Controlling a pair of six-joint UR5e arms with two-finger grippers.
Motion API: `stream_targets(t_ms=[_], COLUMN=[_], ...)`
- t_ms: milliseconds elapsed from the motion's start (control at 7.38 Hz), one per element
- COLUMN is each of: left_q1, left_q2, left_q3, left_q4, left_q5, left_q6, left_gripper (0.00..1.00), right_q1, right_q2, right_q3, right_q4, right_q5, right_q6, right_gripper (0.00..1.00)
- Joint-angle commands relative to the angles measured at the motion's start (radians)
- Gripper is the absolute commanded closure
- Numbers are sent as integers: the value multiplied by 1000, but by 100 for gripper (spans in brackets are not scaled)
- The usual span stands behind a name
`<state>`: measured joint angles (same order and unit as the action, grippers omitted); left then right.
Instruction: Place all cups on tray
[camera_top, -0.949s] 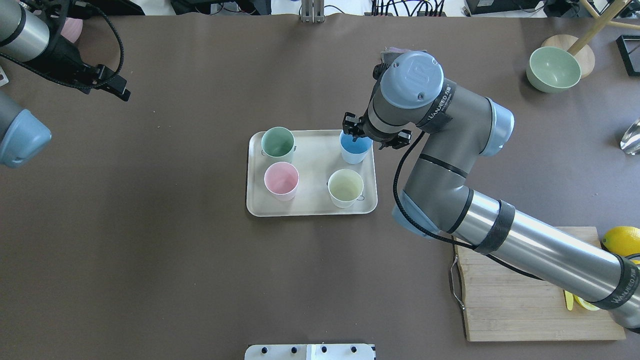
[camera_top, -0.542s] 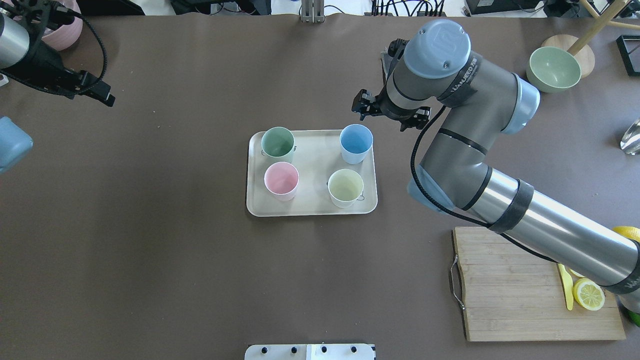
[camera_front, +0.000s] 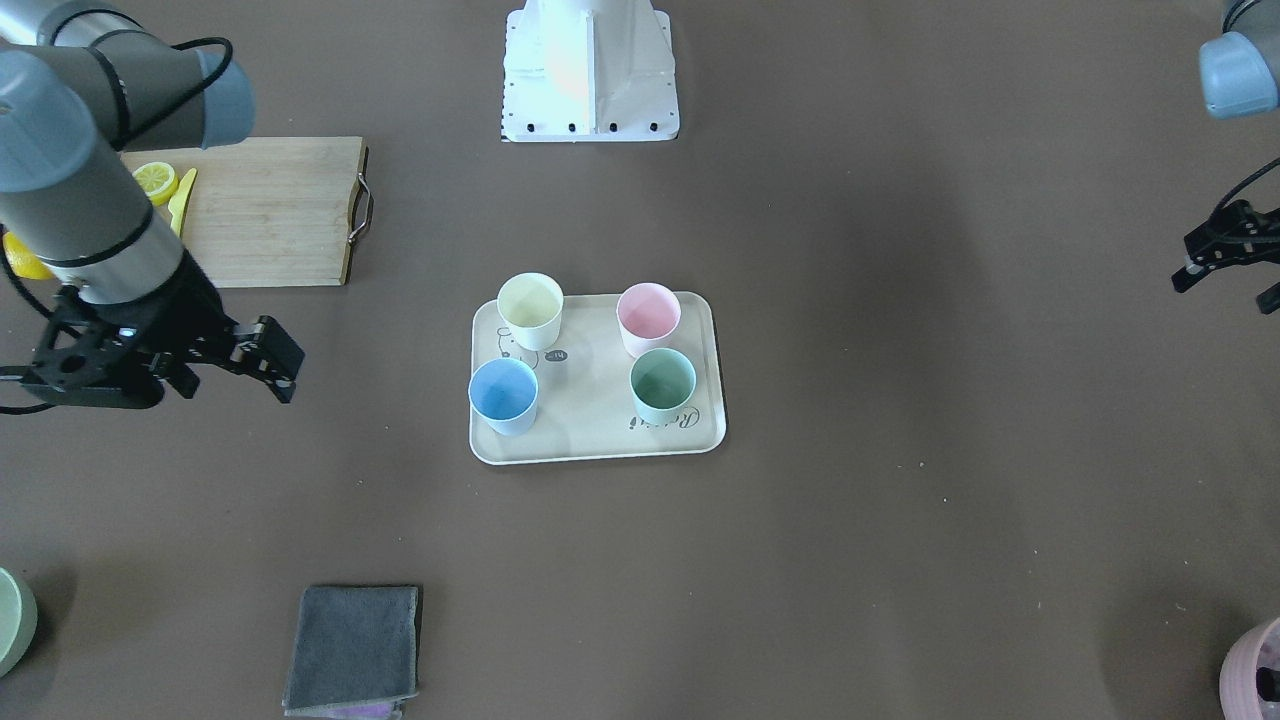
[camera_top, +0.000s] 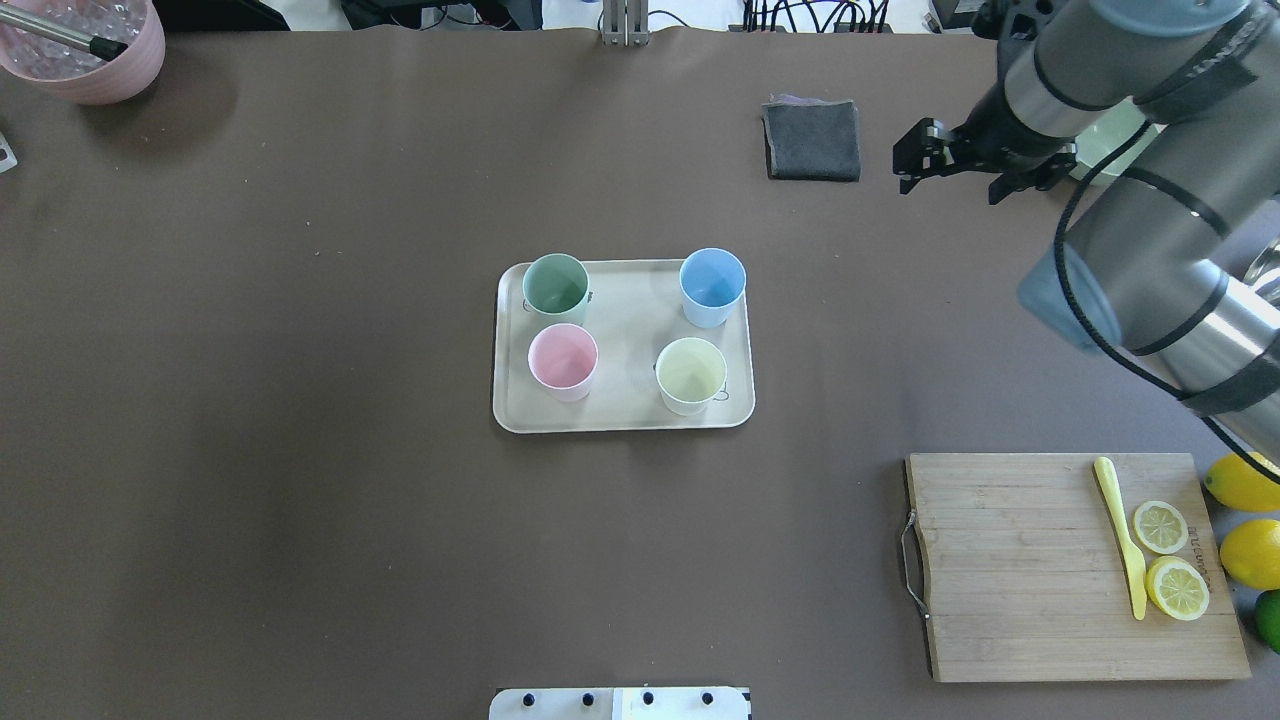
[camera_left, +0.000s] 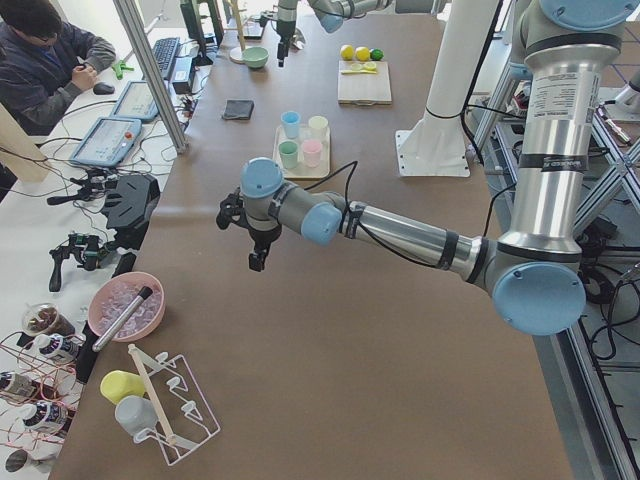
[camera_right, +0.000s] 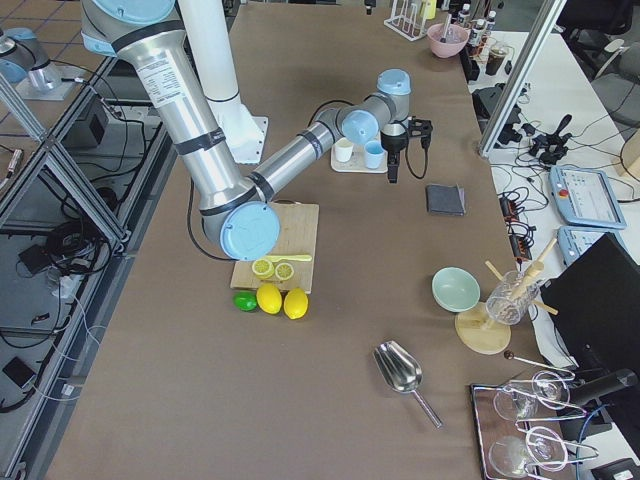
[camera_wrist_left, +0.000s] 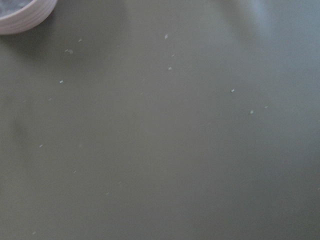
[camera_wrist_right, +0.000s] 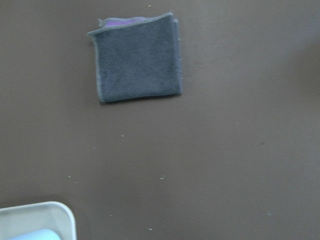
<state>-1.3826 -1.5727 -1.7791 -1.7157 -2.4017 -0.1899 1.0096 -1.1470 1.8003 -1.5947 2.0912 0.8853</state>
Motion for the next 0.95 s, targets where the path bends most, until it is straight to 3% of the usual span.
stream_targets(t_ms=[0,271,407,542,814], left_q1=[-150,-184,-193,-197,-199], left_q2=[56,59,59,62,59], left_q3=[3,-8,-2,-2,0], left_q4=[218,289,363,414,415], left_q5=[4,6,22,59,96], left_q6=[46,56,152,259,253], left_gripper=[2,2,2,2,2], right_q1=[137,289,335,355,383], right_q2=[-115,-245,-307,-380,-489], right_q3=[50,50,48,45,15], right_q4=[-102,-103,-100,-94,-91], right_q5=[68,160,167,152,115], right_q6=[-293,-595,-712,-774,-787], right_gripper=[0,0,0,0,0])
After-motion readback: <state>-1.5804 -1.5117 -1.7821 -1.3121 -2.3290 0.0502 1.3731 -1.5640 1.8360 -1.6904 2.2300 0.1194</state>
